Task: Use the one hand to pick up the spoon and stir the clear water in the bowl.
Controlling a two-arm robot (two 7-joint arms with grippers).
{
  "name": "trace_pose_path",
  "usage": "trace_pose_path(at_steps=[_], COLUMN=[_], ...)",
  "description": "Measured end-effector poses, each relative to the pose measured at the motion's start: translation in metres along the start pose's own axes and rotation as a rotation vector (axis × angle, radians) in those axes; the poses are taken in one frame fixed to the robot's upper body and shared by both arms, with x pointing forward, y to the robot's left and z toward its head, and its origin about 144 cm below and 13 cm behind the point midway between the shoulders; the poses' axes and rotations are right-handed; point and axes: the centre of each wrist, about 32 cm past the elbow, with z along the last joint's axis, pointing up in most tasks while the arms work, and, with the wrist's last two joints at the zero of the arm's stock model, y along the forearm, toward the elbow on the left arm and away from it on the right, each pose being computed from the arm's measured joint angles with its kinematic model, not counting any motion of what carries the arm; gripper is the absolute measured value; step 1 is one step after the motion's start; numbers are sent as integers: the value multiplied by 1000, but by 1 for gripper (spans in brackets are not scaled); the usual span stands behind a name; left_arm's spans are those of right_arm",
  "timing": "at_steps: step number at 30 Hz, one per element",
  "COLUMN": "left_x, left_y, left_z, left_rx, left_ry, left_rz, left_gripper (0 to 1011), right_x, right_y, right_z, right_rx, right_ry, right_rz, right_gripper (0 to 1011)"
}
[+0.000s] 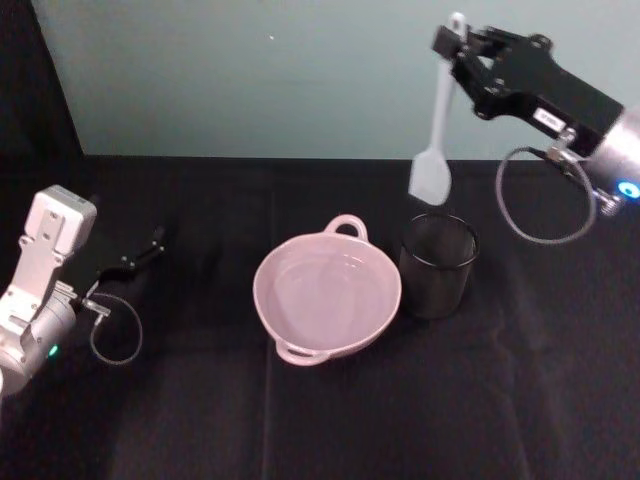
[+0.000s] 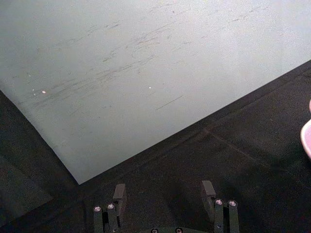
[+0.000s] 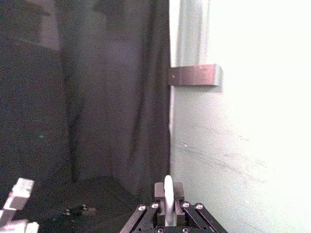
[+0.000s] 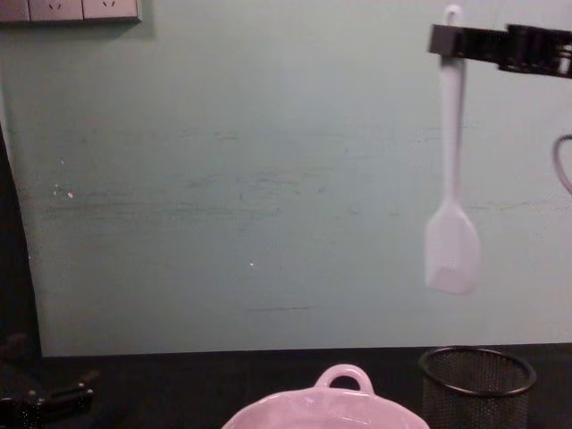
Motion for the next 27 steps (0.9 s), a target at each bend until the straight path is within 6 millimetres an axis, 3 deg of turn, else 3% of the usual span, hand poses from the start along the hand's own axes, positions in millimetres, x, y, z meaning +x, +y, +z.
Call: trace_pose_path(at_steps=[8, 21, 27], left_x=[0, 0, 0], left_y=[0, 0, 0], left_z=[0, 0, 0], left_rx=[0, 0, 0], left_ry=[0, 0, 0], left_rz=[0, 0, 0], left_gripper=[1011, 1011, 1011], right_x=[4, 10, 12], right_y=[-19, -31, -38], right_z=[-17, -92, -116], right_rx=[-27, 7, 26], right_ry=[33, 203, 283], right_rz=[-70, -170, -210], right_gripper=[109, 109, 109])
